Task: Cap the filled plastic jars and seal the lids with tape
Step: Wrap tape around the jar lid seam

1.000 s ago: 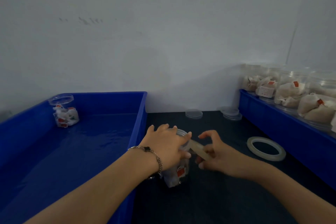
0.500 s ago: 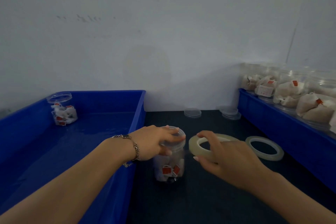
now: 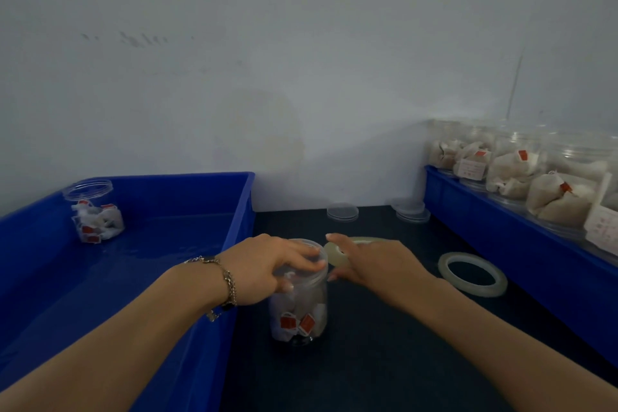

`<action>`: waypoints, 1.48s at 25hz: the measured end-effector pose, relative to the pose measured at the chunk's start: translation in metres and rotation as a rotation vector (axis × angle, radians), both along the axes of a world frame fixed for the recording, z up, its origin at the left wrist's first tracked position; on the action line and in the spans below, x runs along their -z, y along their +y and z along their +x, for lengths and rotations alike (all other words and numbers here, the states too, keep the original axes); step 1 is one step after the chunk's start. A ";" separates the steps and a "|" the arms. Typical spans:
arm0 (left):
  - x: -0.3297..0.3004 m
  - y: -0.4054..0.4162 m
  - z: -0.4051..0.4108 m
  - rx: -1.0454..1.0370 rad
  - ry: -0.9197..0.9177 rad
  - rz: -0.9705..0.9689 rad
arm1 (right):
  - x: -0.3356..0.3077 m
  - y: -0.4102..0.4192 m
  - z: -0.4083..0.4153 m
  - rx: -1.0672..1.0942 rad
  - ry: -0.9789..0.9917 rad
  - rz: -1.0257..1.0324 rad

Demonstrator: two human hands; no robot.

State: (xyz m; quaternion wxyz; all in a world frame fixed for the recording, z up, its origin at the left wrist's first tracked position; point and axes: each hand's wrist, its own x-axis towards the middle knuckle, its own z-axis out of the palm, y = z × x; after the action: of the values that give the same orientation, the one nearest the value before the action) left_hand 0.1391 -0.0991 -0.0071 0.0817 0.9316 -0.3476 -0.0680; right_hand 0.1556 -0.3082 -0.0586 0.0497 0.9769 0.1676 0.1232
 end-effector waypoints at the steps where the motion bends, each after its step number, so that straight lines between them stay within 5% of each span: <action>1: 0.000 0.001 0.001 0.007 0.011 -0.012 | -0.002 0.001 0.003 -0.018 0.013 -0.008; 9: 0.004 0.003 0.009 0.041 0.042 -0.143 | -0.019 -0.003 0.009 -0.215 0.070 0.088; 14: 0.007 -0.006 0.005 -0.186 -0.023 -0.407 | -0.017 0.000 0.006 -0.210 0.030 0.087; 16: 0.009 -0.007 0.005 -0.313 -0.169 -0.262 | -0.015 -0.001 0.005 -0.208 0.029 0.086; 19: 0.016 -0.017 0.004 -0.352 -0.420 0.219 | -0.013 0.002 0.003 -0.176 -0.004 0.045; 21: 0.017 -0.024 0.006 -0.276 -0.468 0.289 | -0.012 0.004 0.002 -0.140 -0.055 0.024; 31: 0.000 -0.018 -0.002 0.043 -0.404 0.443 | -0.018 0.002 0.006 -0.101 -0.207 -0.127; 37: -0.003 0.008 0.007 -0.015 0.069 0.124 | -0.009 0.019 0.011 -0.062 -0.140 0.021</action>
State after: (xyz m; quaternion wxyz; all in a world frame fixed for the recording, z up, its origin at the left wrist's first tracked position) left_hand 0.1461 -0.0909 -0.0039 0.0365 0.9346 -0.3326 -0.1209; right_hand 0.1663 -0.2888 -0.0497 0.0472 0.9606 0.1928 0.1944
